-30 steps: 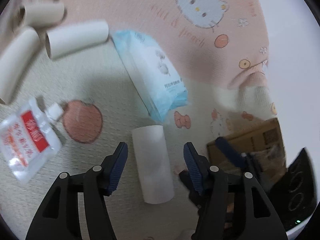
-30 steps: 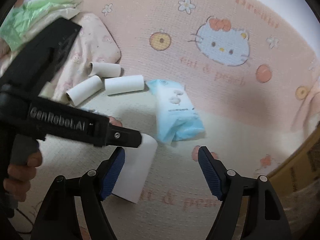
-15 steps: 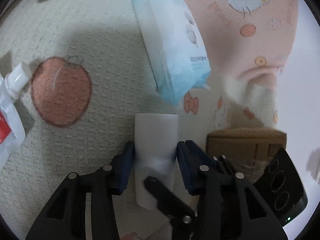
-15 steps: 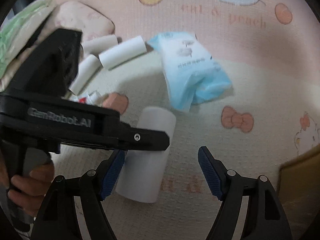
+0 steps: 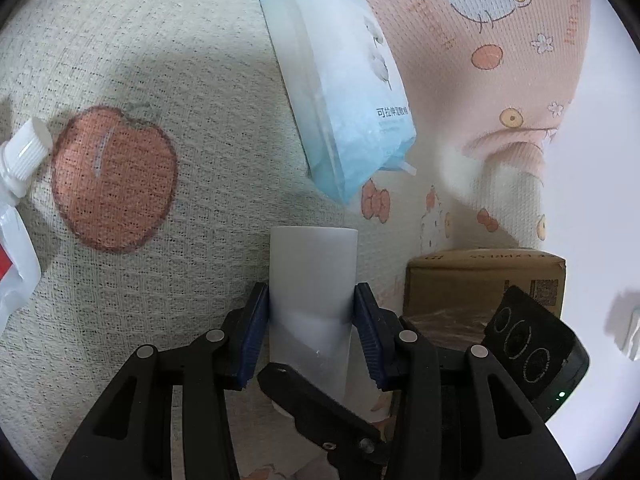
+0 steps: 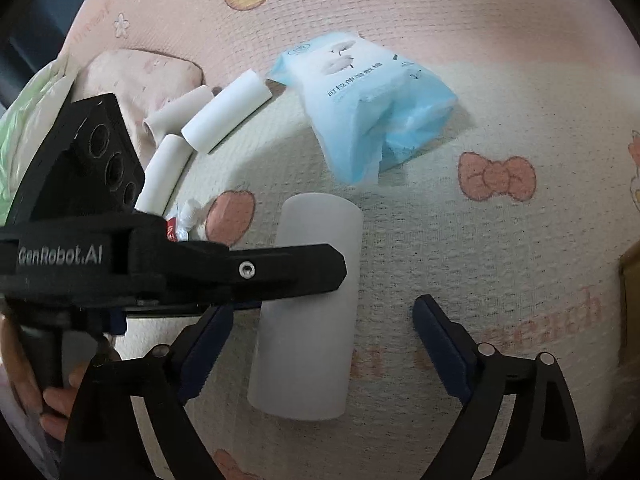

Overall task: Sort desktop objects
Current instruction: 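Close the right gripper on the upright tube beside the left gripper, then lift the white tube with both grippers and carry it over the box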

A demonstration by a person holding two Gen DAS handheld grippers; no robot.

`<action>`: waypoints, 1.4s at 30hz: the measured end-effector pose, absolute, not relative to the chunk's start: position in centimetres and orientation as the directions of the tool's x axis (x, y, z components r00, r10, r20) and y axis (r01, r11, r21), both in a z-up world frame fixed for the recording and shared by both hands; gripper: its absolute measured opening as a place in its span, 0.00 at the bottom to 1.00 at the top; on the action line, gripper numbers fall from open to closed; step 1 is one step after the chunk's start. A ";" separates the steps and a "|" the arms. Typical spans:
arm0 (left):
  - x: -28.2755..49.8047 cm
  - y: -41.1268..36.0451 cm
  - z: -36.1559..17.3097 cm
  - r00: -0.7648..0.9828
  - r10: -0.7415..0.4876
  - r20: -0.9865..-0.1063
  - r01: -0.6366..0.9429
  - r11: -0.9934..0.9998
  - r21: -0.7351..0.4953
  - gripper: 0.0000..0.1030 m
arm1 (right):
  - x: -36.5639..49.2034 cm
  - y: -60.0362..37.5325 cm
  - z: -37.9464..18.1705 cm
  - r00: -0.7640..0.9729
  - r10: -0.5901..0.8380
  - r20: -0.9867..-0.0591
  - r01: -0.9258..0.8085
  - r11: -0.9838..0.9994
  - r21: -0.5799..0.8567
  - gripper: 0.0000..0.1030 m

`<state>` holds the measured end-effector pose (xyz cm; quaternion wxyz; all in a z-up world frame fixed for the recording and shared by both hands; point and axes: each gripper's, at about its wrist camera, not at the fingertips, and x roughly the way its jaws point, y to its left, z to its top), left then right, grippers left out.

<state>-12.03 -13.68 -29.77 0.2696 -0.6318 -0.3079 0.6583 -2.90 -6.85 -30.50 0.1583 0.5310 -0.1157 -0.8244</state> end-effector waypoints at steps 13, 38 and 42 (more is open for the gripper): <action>-10.9 -13.9 -27.7 -0.116 0.780 -0.614 -0.073 -0.623 -0.778 0.45 | -1.4 -7.4 -28.5 -0.463 -0.301 -0.833 0.230 -0.949 0.216 0.86; -6.0 -9.1 -11.7 -0.257 0.832 -0.492 -0.503 -0.549 -0.667 0.45 | 1.2 -4.8 -16.3 -0.788 -0.160 -0.595 0.231 -0.972 -0.044 0.44; -5.8 -7.7 -10.1 -0.245 0.835 -0.492 -0.541 -0.539 -0.646 0.45 | 0.8 -2.8 -14.9 -0.800 -0.150 -0.581 0.203 -0.979 -0.026 0.44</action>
